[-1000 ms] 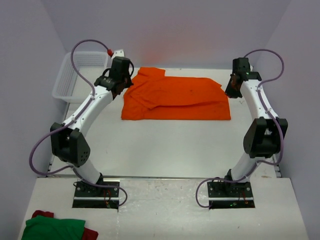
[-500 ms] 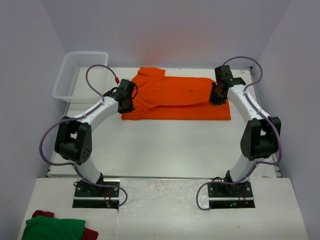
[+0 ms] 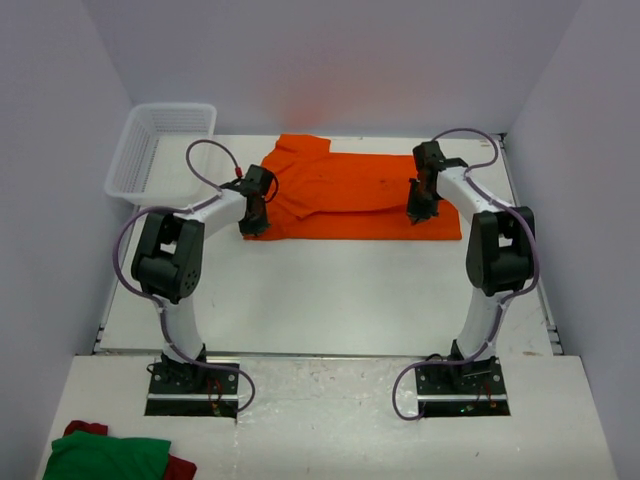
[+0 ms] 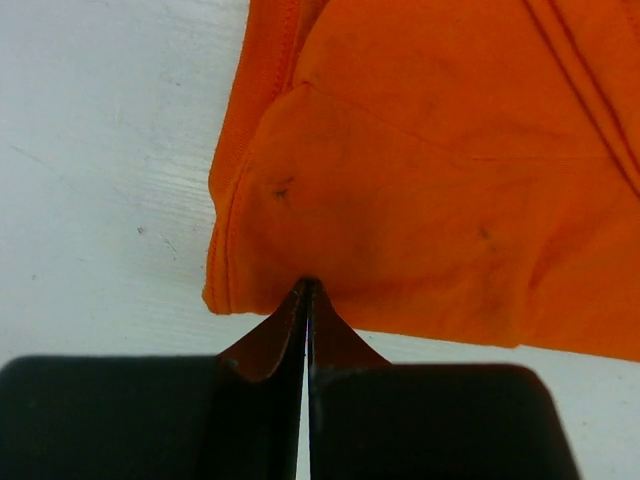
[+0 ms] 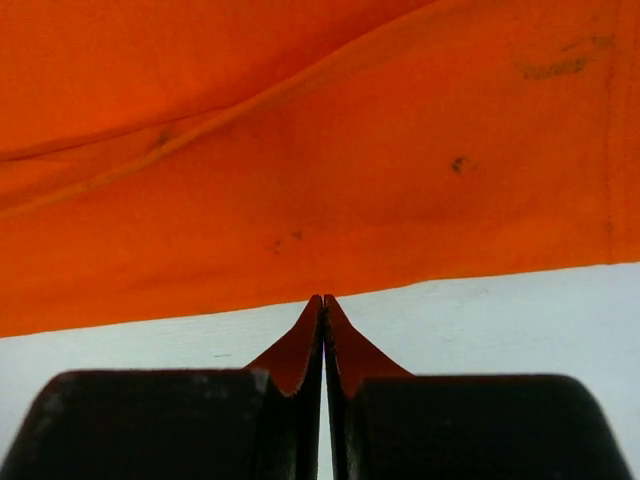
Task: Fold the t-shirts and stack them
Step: Fold the flattened tshirt in 1/3 of the way
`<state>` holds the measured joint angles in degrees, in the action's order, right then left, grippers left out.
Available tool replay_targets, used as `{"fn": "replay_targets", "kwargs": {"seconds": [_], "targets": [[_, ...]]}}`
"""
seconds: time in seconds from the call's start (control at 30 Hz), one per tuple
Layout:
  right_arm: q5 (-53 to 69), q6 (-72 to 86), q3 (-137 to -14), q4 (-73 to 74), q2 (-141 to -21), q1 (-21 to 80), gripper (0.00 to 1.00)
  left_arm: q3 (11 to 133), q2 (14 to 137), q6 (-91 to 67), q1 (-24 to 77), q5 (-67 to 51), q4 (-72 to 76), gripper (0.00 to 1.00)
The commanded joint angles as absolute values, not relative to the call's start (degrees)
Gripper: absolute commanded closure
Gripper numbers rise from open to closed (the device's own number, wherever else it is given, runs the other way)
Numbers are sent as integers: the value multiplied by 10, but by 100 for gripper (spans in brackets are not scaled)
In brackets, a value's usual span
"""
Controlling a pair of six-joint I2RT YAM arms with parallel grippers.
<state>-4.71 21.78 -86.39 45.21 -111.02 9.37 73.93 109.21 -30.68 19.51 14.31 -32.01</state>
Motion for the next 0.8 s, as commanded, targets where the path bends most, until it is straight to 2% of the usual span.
{"fn": "replay_targets", "kwargs": {"seconds": [0.0,0.23,0.57,0.77], "targets": [[-22,213,-899,441,-1127,98,100,764,1098,-308,185,134,-304,100],[-29,214,-934,467,-1189,100,100,759,1106,-311,171,157,-319,100],[-4,237,-942,488,-1200,104,100,756,1124,-328,147,139,-338,100],[-4,251,-919,482,-1188,104,100,786,1157,-367,135,166,-420,100]]}}
